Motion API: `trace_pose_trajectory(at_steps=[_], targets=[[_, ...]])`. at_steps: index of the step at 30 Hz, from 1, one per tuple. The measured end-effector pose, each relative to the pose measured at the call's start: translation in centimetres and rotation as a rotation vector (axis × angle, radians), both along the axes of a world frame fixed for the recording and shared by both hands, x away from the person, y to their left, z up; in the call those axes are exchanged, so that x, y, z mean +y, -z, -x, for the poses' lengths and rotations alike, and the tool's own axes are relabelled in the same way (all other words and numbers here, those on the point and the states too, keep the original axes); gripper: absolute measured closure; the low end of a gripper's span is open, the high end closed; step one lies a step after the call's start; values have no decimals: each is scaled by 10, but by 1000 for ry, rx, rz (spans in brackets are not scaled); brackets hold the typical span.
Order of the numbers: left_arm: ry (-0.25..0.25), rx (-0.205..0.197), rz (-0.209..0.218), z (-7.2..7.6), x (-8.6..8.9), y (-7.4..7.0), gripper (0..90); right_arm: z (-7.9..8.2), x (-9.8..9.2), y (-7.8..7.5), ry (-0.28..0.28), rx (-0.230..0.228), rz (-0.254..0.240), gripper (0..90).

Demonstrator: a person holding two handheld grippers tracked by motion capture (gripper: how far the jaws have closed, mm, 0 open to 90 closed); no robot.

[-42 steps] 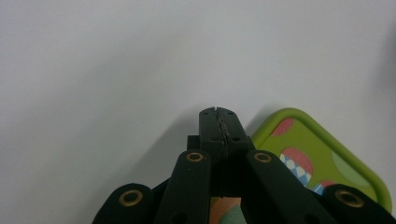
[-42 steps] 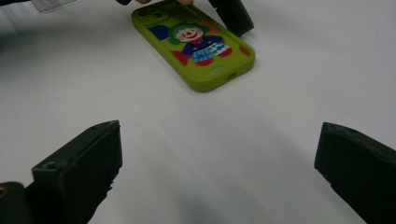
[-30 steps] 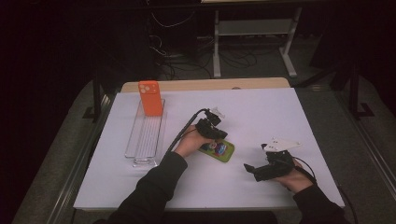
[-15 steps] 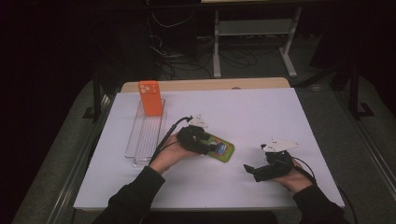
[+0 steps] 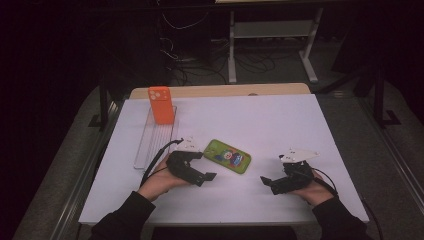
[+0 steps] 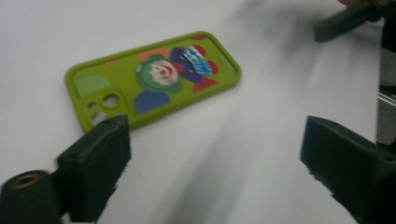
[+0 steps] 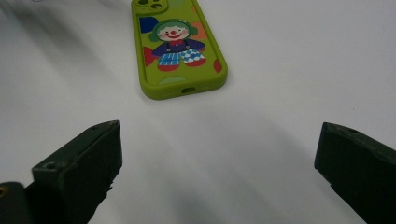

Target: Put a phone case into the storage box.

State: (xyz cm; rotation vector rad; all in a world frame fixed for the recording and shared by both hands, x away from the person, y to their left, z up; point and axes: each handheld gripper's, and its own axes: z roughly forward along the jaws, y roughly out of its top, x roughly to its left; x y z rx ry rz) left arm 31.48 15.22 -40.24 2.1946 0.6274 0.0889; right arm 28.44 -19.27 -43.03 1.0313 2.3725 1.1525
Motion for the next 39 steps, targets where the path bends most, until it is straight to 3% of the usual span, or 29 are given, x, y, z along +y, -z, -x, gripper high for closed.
trace_pose_trajectory(at_steps=[3,11,18,28,39], targets=[[19,-15,-22,8,0,4,3,0,0,0,9,12,-5,0],[34,-39,-25,12,-2,7,0,-3,3,0,10,34,-2,0],[64,-46,-44,11,-2,9,0,-5,1,-9,8,48,-19,0],[47,-50,-33,8,1,8,0,-17,7,-21,-36,91,36,0],[34,-49,-27,9,1,10,0,-40,25,-31,-85,99,30,0]])
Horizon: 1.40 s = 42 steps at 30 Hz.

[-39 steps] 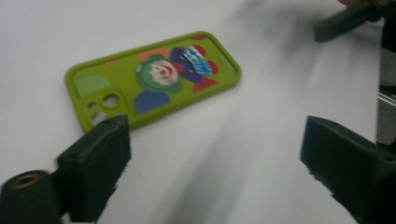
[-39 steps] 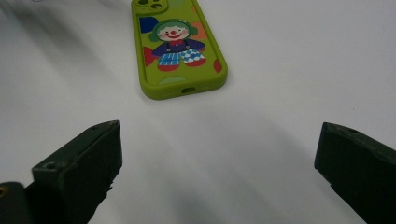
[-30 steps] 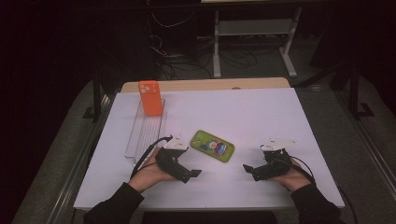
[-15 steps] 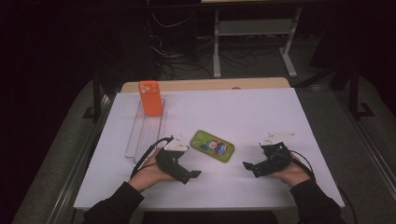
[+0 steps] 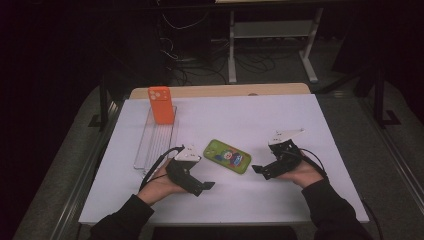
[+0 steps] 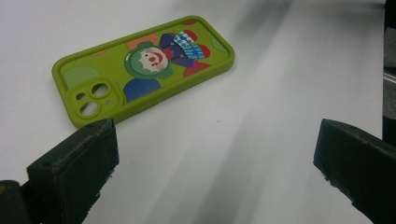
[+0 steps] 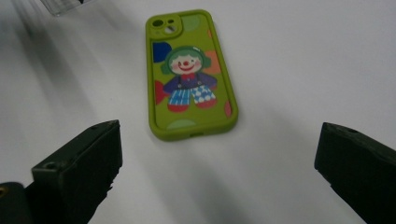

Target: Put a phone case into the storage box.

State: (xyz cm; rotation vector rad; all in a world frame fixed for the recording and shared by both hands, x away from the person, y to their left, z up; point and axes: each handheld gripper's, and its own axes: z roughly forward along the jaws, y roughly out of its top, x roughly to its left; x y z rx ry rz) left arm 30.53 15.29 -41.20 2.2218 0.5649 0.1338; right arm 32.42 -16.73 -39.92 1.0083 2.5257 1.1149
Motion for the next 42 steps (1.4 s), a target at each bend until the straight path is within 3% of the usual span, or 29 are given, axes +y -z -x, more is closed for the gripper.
trace_pose_trajectory(at_steps=[7,21,26,29,33,42], targets=[[5,-8,-8,-1,1,0,0,-14,14,-5,-23,20,-23,0],[-14,-4,7,-1,0,1,0,-37,41,-13,-56,-5,-22,0],[-7,-16,-11,-1,1,1,0,-45,53,-13,-75,-3,13,0],[-18,-16,8,-1,1,-1,0,-51,58,-11,-87,-1,28,0],[-25,-30,0,-4,6,-2,0,-56,66,-7,-101,19,67,0],[-31,-16,7,-3,5,-2,0,-60,86,7,-154,48,152,0]])
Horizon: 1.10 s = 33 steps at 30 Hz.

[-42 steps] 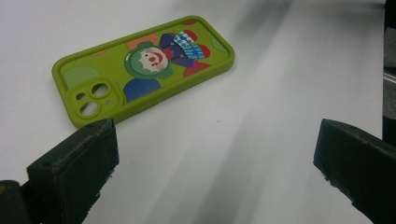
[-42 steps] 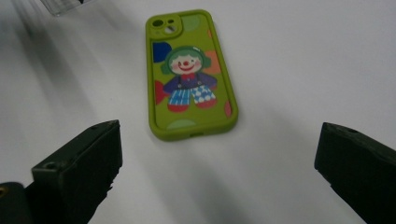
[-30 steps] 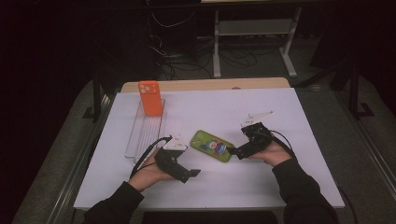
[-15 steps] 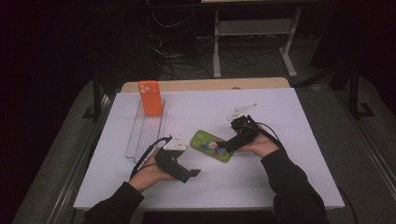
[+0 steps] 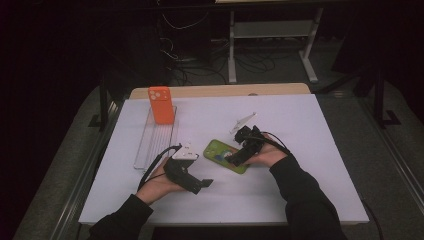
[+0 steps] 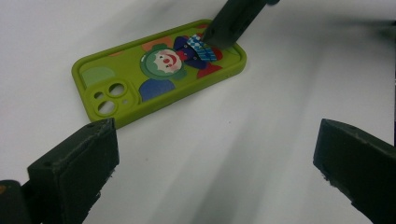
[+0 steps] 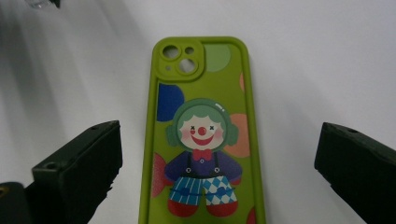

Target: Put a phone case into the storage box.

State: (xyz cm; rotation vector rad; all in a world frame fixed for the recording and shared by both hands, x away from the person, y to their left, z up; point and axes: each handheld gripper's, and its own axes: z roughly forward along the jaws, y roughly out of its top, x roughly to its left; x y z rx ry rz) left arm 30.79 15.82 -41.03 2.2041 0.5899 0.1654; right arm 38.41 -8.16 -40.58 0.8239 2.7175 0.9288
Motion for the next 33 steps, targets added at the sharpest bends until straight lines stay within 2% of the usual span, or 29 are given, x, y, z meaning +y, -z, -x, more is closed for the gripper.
trace_pose_trajectory(at_steps=[3,6,7,11,14,28,33], targets=[[7,-3,-17,0,0,0,0,-2,3,7,-13,-8,44,0],[10,-5,-24,0,1,0,0,-3,7,13,-28,13,82,0],[8,-3,-20,0,1,0,0,-3,8,16,-31,26,79,0],[6,0,-12,0,0,0,0,-2,12,21,-33,42,116,0],[5,0,-10,0,0,0,0,-2,14,25,-36,40,142,0],[8,1,-10,1,0,0,0,-1,15,31,-46,64,178,39],[7,4,-10,1,0,0,0,0,15,31,-53,82,165,76]])
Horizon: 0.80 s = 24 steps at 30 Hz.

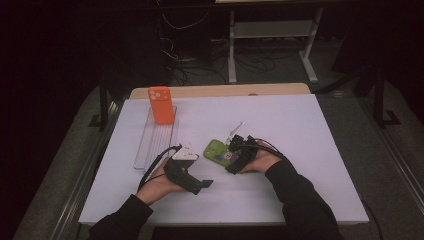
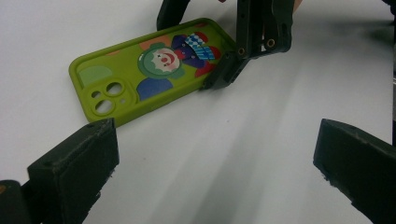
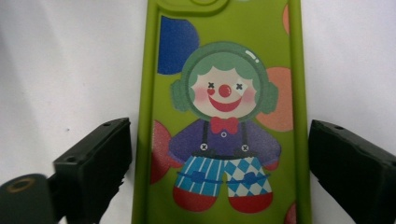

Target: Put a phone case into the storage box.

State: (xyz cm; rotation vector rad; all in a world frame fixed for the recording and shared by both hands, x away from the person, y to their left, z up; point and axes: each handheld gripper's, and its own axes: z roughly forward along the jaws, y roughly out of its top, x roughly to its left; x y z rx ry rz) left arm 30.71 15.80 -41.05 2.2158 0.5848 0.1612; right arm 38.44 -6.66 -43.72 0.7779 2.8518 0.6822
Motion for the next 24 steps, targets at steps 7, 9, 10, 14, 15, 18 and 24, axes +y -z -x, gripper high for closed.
trace_pose_trajectory(at_steps=[7,9,10,14,15,18,24], targets=[[0,1,-3,0,0,0,0,1,-1,0,-5,-7,-3,106],[1,0,-3,0,0,0,0,1,-1,0,-7,-13,1,112],[0,1,0,0,0,0,0,1,-2,0,-5,-14,0,115],[6,-3,-13,0,0,0,0,2,-3,1,-4,-20,-13,138],[5,-3,-12,0,0,0,0,3,-3,1,-2,-20,-14,140],[6,-3,-12,0,0,0,0,4,-3,0,8,-6,-22,144],[7,-4,-13,0,0,0,0,4,-4,0,10,-10,-23,148]])
